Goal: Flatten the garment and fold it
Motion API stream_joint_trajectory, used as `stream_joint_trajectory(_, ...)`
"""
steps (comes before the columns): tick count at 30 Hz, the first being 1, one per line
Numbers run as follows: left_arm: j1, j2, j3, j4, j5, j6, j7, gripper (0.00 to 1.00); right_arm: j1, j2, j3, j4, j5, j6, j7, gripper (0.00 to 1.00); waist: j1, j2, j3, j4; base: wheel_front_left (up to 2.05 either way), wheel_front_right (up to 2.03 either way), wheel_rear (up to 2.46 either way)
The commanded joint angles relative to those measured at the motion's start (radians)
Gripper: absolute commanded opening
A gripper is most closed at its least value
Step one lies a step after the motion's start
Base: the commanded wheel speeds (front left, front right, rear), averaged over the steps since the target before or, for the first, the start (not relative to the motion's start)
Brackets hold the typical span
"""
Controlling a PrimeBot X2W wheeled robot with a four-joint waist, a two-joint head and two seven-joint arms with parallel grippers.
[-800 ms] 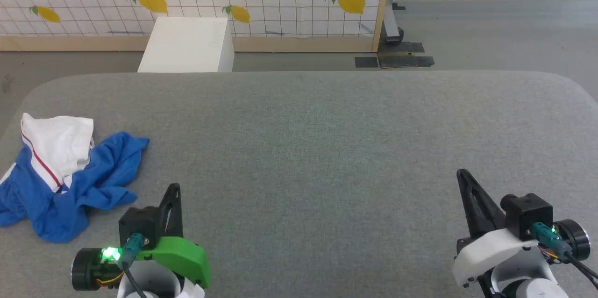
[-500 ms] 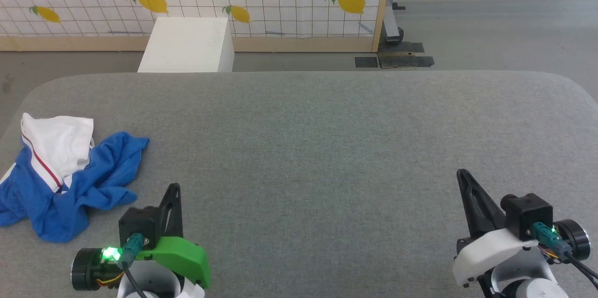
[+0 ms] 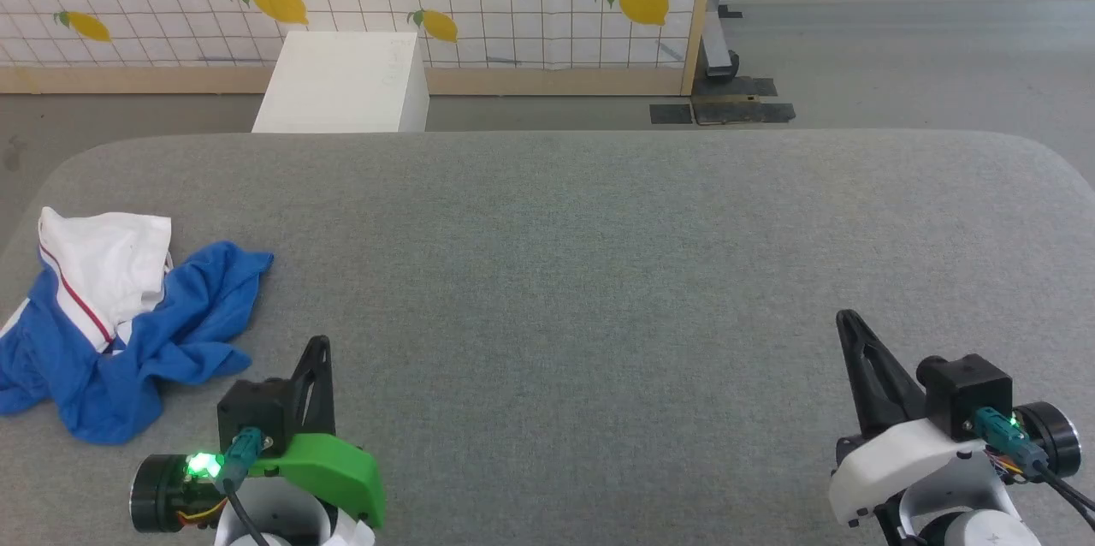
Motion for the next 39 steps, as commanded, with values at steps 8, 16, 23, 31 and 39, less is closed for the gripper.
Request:
stream_joint_trajectory(8, -0.018, -0.003, 0.001, -0.003, 0.013, 0.006, 0.001, 0.00, -0.016, 0.002, 0.001, -0.006, -0.006, -0.002, 0.003, 0.00, 0.0000, 0.0000, 0.000, 0.000, 0.00, 0.00, 0.00)
stream_joint_trajectory(16, 0.000, 0.000, -0.006, -0.002, -0.010, 0.010, -0.012, 1.00, 0.002, 0.000, -0.012, -0.006, 0.021, 0.000, -0.011, 1.00, 0.0000, 0.0000, 0.001, 0.000, 0.00, 0.00, 0.00)
stream_joint_trajectory(23, -0.001, 0.000, -0.013, -0.008, -0.015, 0.023, -0.026, 1.00, 0.005, 0.000, -0.026, -0.022, 0.052, 0.000, -0.026, 1.00, 0.0000, 0.0000, 0.002, 0.000, 0.00, 0.00, 0.00)
stream_joint_trajectory(31, -0.001, 0.000, -0.021, -0.017, -0.022, 0.036, -0.047, 1.00, 0.010, 0.000, -0.042, -0.044, 0.095, 0.000, -0.046, 1.00, 0.0000, 0.0000, 0.002, 0.001, 0.00, 0.00, 0.00)
stream_joint_trajectory(39, -0.001, 0.000, -0.027, -0.023, -0.028, 0.045, -0.063, 1.00, 0.017, 0.000, -0.056, -0.058, 0.117, 0.000, -0.063, 1.00, 0.0000, 0.0000, 0.003, 0.001, 0.00, 0.00, 0.00)
